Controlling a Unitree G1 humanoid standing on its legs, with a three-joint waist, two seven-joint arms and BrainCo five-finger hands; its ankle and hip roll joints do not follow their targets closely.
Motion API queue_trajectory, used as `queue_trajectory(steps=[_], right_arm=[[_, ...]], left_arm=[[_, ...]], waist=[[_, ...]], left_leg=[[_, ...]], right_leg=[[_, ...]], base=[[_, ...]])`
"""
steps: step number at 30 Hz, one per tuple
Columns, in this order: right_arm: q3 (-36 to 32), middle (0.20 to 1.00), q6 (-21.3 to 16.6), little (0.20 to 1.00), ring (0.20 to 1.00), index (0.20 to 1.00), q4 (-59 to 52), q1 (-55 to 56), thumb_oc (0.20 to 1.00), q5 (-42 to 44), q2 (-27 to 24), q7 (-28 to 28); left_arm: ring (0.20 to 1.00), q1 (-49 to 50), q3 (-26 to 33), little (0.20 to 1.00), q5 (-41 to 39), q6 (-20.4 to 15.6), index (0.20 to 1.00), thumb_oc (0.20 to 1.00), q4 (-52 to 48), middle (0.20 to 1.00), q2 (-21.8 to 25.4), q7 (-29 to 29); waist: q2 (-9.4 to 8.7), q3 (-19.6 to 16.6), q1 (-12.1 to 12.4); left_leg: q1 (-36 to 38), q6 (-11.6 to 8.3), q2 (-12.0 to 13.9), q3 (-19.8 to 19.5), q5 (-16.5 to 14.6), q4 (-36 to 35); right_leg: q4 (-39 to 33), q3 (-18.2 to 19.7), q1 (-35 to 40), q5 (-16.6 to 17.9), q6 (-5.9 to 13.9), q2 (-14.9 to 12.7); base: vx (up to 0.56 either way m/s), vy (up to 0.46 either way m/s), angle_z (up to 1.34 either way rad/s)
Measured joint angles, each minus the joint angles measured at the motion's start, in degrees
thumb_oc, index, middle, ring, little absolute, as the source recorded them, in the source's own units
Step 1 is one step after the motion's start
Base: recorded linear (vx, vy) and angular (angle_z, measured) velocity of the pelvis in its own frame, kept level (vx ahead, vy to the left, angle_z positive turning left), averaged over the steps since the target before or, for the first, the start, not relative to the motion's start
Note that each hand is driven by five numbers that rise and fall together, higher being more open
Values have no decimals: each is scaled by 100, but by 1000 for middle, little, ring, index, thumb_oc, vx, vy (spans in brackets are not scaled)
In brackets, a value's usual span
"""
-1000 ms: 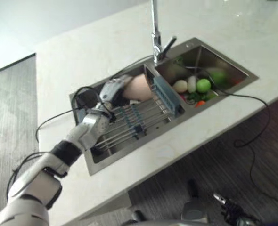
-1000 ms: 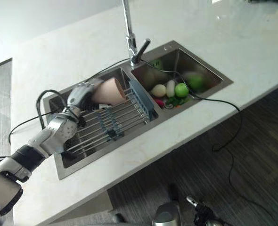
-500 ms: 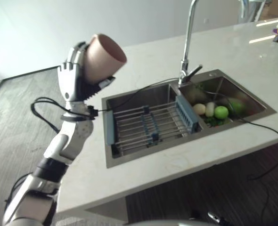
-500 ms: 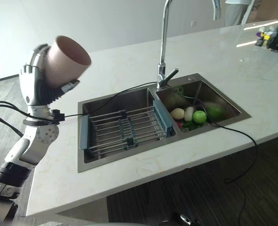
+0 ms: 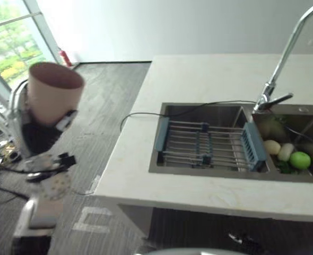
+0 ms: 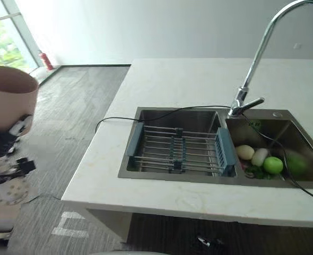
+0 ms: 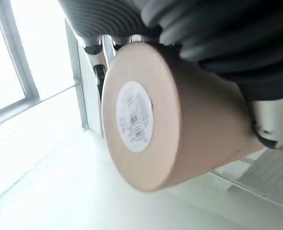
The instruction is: Place the dishes in the dishwasher.
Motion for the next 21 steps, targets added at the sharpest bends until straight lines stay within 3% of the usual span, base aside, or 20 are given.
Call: queue_trajectory(steps=[3,4,5,6,7,9,10,11,12,13,14,16,18,20,21], right_arm=[[49,1000,-31,1000,1000,1000,41,333,1000,4,42,9],[-142,1000,-31,1000,1000,1000,-69,515,1000,267,138,-65],[-231,1000,-36,1000,1000,1000,-67,517,1000,479,125,-119],[-232,1000,-32,1000,1000,1000,-24,427,1000,735,86,-142],[-276,1000,-53,1000,1000,1000,-29,413,1000,960,14,-158],[-515,1000,-94,1000,1000,1000,-89,399,1000,1225,-186,-153],[-705,1000,-142,1000,1000,1000,-112,392,1000,1271,-245,-146],[-819,1000,-179,1000,1000,1000,1,290,1000,1270,-265,-129],[-1063,1000,-183,1000,1000,1000,187,176,1000,1240,114,-47],[-1271,1000,-210,1000,1000,1000,78,207,1000,1261,160,-96],[-1248,1000,-273,1000,1000,1000,33,347,1000,1297,134,-115],[-1252,1000,-302,1000,1000,1000,103,367,1000,1295,104,-234],[-1157,1000,-302,1000,1000,1000,223,103,1000,1245,187,-357],[-1115,1000,-322,1000,1000,1000,189,-60,1000,1241,225,-357],[-1095,1000,-352,1000,1000,1000,182,-125,1000,1227,216,-359]], left_arm=[[200,-87,-9,200,-192,-151,200,200,4,200,-147,132],[200,-434,-230,200,-196,-255,200,200,72,200,-197,132],[200,-670,-353,200,-180,-368,200,200,108,200,-242,136],[200,-710,-395,200,-166,-405,200,200,71,200,-247,142],[200,-748,-441,200,-163,-436,200,200,30,200,-241,149],[200,-781,-504,200,-94,-589,200,200,11,200,-229,154],[200,-864,-575,200,-44,-624,200,200,14,200,-196,153],[200,-945,-587,200,-51,-626,200,200,15,200,-155,153],[200,-1426,-578,200,-95,-653,200,200,38,200,9,88],[200,-1613,-628,200,-184,-684,200,200,-60,200,-39,-37],[200,-1760,-751,200,-205,-760,200,200,-47,200,-30,-165],[200,-1825,-882,200,-236,-818,200,200,-58,200,160,-344],[200,-1824,-875,200,-439,-770,200,200,-46,200,279,-460],[200,-1779,-872,200,-470,-721,200,200,-20,200,355,-643],[200,-1763,-875,200,-472,-718,200,200,-14,200,402,-719]], waist=[[181,42,88],[79,78,-109],[-125,201,-145],[-294,285,-119],[-333,301,-195],[-188,340,-433],[-116,391,-593],[-39,423,-615],[-228,422,-753],[-204,487,-855],[-160,490,-966],[-217,550,-995],[-314,617,-690],[-399,608,-579],[-311,657,-584]], left_leg=[[-491,279,-24,-439,335,-343],[-747,482,73,28,27,-425],[-913,480,98,844,-2,-181],[-911,441,18,1235,7,495],[-728,423,-79,1339,0,917],[-152,454,-227,1335,33,1303],[-84,451,-470,1324,75,1212],[-71,504,-634,1324,74,1020],[-190,602,-817,1376,-133,502],[-279,992,-757,2082,-579,861],[-280,952,-854,2195,-668,888],[16,1029,-1279,1959,-753,690],[-99,1297,-1450,1839,-922,913],[-298,1592,-1679,1638,-1116,1185],[-282,1683,-1767,1461,-1174,1168]], right_leg=[[42,-541,-7,-136,-47,131],[32,-753,-10,-254,-349,98],[106,-1110,-147,-312,-412,-135],[204,-1226,-147,-303,-426,-412],[236,-1326,-63,-174,-325,-573],[630,-1366,0,-186,-305,-907],[1069,-1334,-132,-198,-289,-1182],[1675,-1209,-559,-425,-155,-1401],[1148,-1366,-531,-447,67,-1196],[1382,-1671,-488,-368,151,-1372],[1742,-1887,-434,-378,160,-1611],[2421,-1684,-455,-322,71,-2165],[2547,-1218,-762,-402,127,-2132],[2601,-1212,-823,-290,12,-2210],[2730,-1070,-841,-254,32,-2243]], base=[[-306,-78,148],[-386,51,260],[-399,124,216],[-343,180,126],[-333,251,68],[-299,337,67],[-345,438,51],[-497,677,104],[-457,710,119],[-375,674,182],[-186,436,168],[-190,399,110],[-198,399,39],[-176,310,68],[-152,271,79]])
